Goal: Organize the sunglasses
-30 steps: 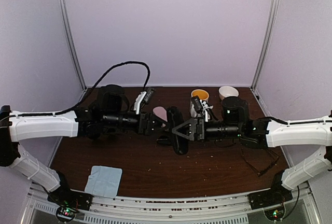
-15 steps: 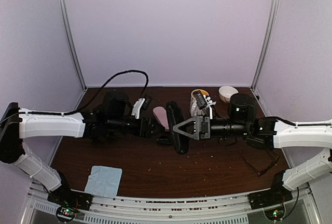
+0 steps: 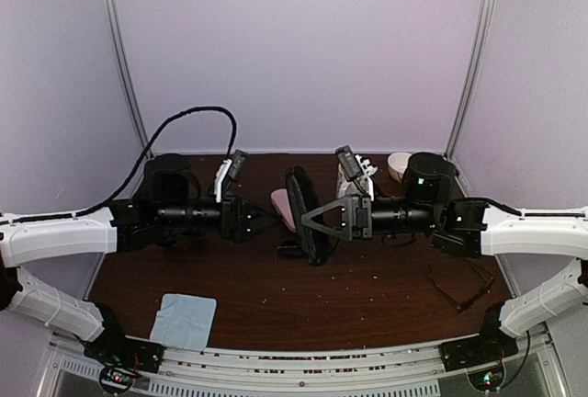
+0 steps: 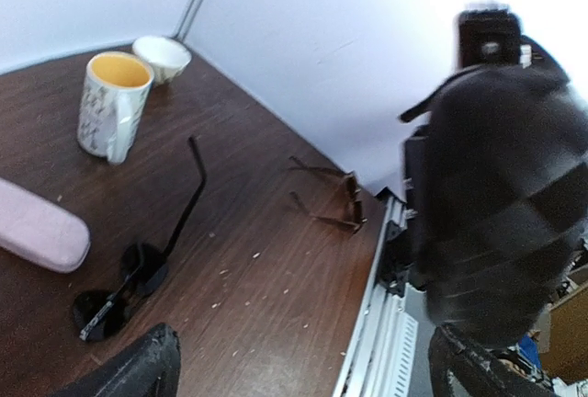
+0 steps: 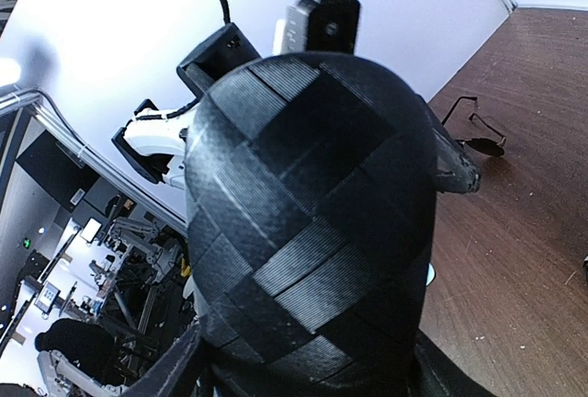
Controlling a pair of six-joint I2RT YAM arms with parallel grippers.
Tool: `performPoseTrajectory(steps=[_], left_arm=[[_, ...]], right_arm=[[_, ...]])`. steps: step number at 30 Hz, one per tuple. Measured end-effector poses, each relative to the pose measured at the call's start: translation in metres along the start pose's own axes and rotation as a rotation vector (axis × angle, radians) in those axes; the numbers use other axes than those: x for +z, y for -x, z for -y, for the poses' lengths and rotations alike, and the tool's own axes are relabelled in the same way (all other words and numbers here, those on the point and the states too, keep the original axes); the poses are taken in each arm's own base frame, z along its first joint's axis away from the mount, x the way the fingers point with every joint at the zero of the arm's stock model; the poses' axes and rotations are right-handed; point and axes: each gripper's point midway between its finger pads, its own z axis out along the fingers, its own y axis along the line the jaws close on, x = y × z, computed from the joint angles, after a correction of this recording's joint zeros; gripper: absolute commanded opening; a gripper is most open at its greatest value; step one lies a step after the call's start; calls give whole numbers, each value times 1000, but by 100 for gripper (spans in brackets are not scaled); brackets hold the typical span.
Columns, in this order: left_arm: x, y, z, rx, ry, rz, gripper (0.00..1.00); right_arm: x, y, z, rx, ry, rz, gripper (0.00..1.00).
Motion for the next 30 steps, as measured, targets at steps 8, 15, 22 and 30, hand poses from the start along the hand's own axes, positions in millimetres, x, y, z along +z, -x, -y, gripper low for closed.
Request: performPoseTrajectory(steps=[8,15,22,30], left_arm=[[-27,42,66,124,-253,139,98],[-23,55,84,140,-340,133,98],[-23,65,98,150,-411,142,98],[-17,69,100,130,-436,125,58]], right_arm=[[8,15,-24,-51,82,-14,0],[11,21,-36,-70,126,-25,0],[12,19,-36,-87,130,-34,0],[15,21,-34,-105,123,-41,0]])
